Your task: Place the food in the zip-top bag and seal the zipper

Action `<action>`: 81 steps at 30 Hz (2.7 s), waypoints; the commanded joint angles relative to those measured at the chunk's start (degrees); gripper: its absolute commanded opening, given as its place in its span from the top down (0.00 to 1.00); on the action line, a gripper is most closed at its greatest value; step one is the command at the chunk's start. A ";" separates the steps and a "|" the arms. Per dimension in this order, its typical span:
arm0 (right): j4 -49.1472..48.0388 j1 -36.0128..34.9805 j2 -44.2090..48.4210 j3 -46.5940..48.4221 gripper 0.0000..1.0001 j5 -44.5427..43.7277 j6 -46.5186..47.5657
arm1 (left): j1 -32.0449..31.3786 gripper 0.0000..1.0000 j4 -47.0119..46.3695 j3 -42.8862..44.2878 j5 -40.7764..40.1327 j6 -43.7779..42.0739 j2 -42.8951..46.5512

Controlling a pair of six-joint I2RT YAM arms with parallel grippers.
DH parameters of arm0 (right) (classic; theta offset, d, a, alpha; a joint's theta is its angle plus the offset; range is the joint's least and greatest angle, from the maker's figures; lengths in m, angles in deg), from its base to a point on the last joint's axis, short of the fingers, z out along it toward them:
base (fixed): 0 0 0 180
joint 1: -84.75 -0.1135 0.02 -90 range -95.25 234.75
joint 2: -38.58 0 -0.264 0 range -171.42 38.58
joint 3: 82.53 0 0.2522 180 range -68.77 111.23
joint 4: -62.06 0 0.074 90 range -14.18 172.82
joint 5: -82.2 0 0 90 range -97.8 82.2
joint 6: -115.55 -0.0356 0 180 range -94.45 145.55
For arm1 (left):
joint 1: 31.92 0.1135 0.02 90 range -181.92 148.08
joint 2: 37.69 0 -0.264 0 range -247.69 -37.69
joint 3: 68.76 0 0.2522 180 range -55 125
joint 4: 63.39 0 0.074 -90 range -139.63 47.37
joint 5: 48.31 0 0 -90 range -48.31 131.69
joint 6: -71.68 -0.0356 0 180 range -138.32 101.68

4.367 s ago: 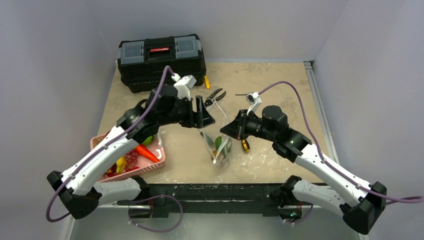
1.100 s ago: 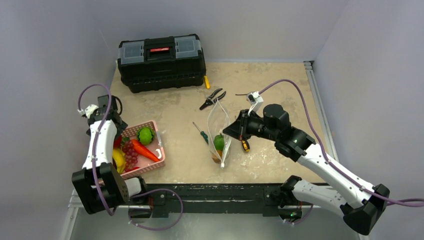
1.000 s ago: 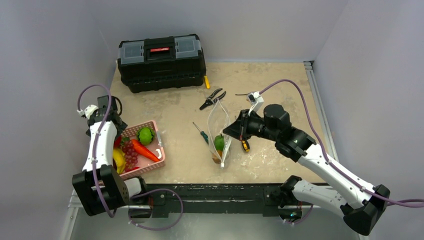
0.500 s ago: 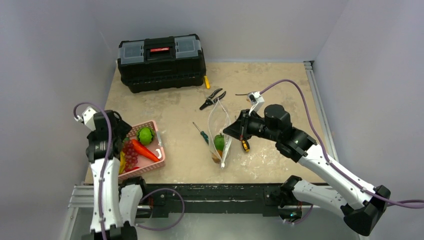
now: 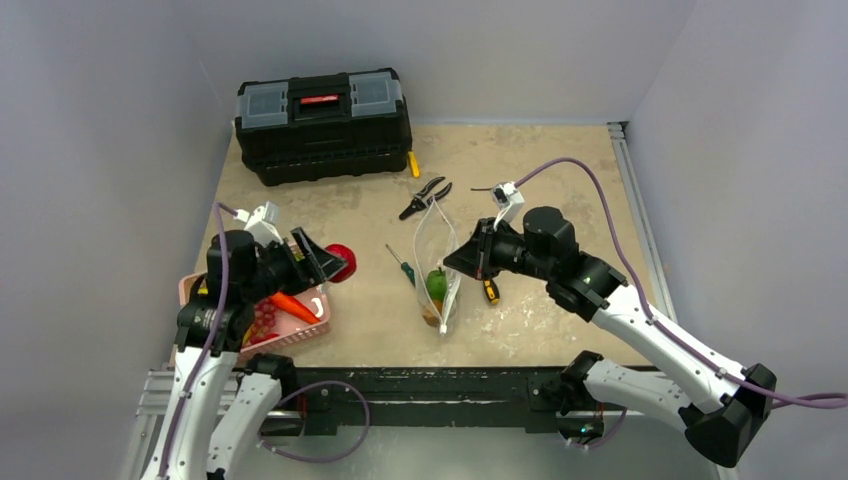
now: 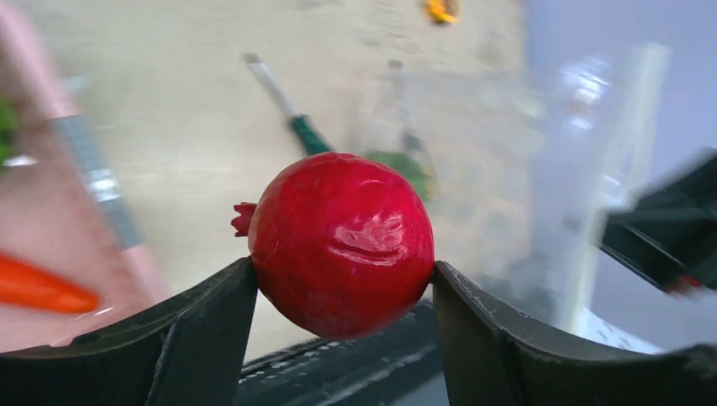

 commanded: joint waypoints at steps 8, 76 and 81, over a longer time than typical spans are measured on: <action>-3.23 -0.59 -0.15 0.74 1.00 1.39 -1.14 | -9.65 0.65 -34.67 2.64 24.33 17.92 5.48; -3.01 -2.05 1.20 -1.02 1.00 -1.17 -1.16 | -41.72 0.03 21.09 12.19 -61.09 -3.76 -4.18; -3.30 -2.04 0.23 -0.76 1.00 -0.64 -1.11 | -41.72 0.02 23.72 8.25 -70.55 0.16 -3.83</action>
